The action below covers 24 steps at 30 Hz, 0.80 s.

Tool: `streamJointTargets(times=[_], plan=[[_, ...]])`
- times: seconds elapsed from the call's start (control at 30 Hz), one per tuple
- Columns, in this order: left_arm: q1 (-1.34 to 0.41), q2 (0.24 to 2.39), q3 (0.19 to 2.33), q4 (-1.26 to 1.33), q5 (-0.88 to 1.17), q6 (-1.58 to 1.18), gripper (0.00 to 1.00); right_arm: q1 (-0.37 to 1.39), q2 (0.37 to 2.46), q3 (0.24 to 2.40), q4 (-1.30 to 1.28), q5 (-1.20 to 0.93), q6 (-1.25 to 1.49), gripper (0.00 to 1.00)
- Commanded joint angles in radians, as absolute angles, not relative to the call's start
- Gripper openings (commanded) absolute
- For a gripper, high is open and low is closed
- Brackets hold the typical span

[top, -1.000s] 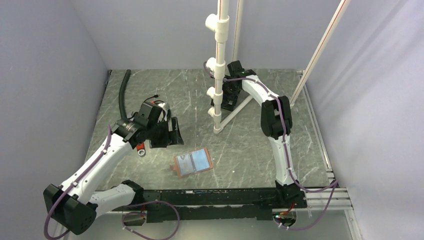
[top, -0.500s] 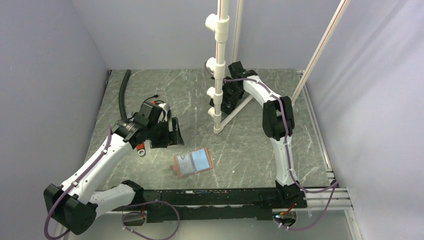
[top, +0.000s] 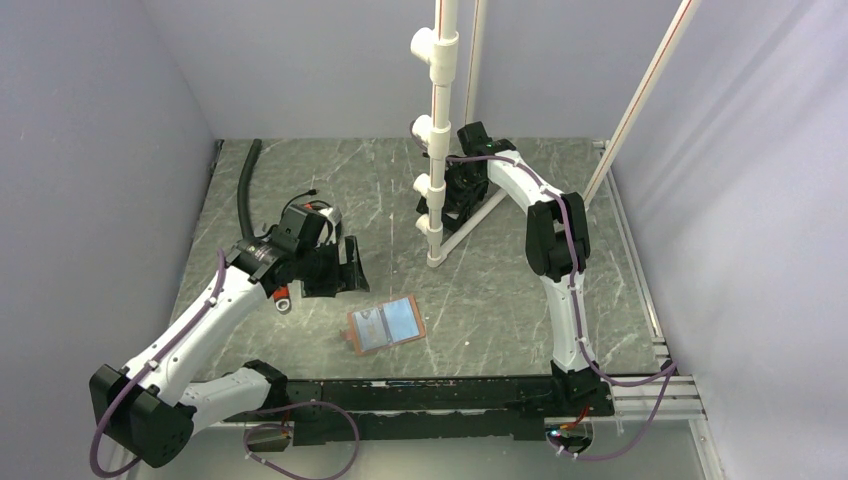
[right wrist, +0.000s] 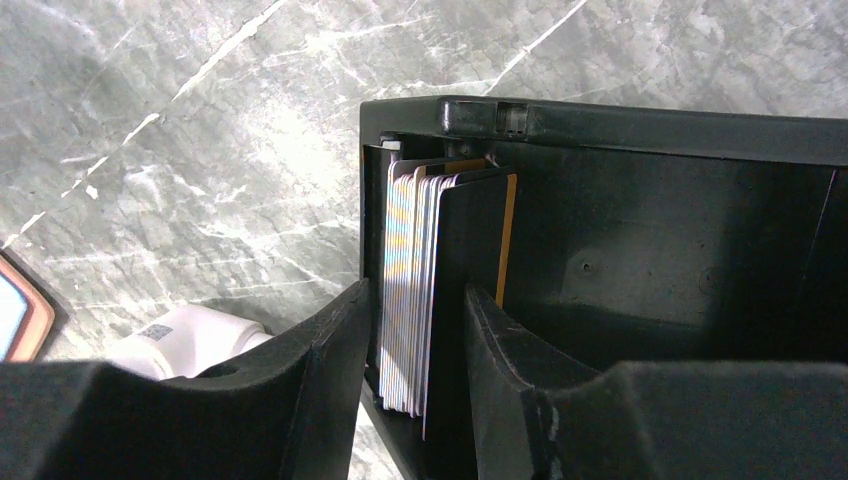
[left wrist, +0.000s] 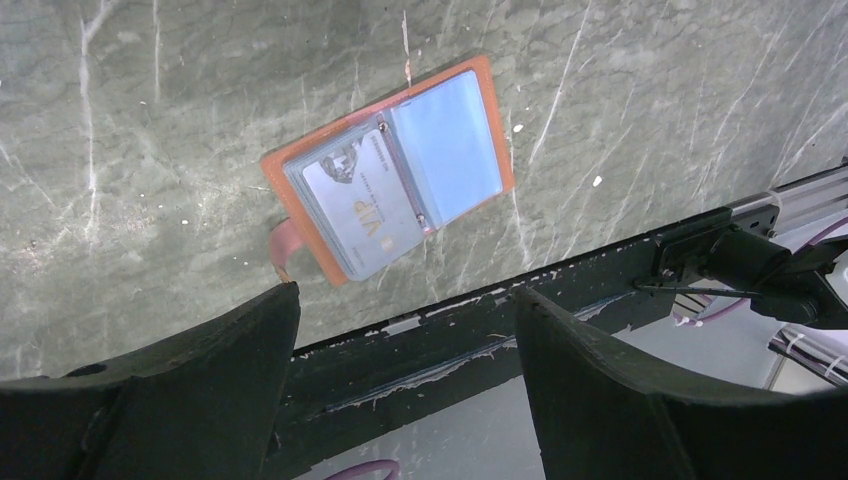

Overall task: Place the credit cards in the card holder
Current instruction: Pick up the credit card from the storage box.

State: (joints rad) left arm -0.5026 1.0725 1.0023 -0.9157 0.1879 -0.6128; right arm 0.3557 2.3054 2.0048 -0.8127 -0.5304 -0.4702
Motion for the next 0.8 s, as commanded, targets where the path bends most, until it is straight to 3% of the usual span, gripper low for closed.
streamJointTargets(times=[0.0,0.43,0.67,0.77], plan=[[-0.499,1.073,1.002,-0.877,0.212,-0.594,0.84,0.356,2.238,2.016,-0.833,-0.582,-0.460,0.41],[-0.499,1.074,0.998,-0.870,0.225,-0.594,0.83,0.345,2.222,2.002,-0.836,-0.614,-0.461,0.40],[-0.499,1.077,1.001,-0.870,0.228,-0.594,0.84,0.341,2.226,2.005,-0.847,-0.618,-0.469,0.21],[-0.499,1.077,0.999,-0.868,0.230,-0.595,0.84,0.340,2.224,2.002,-0.842,-0.614,-0.469,0.19]])
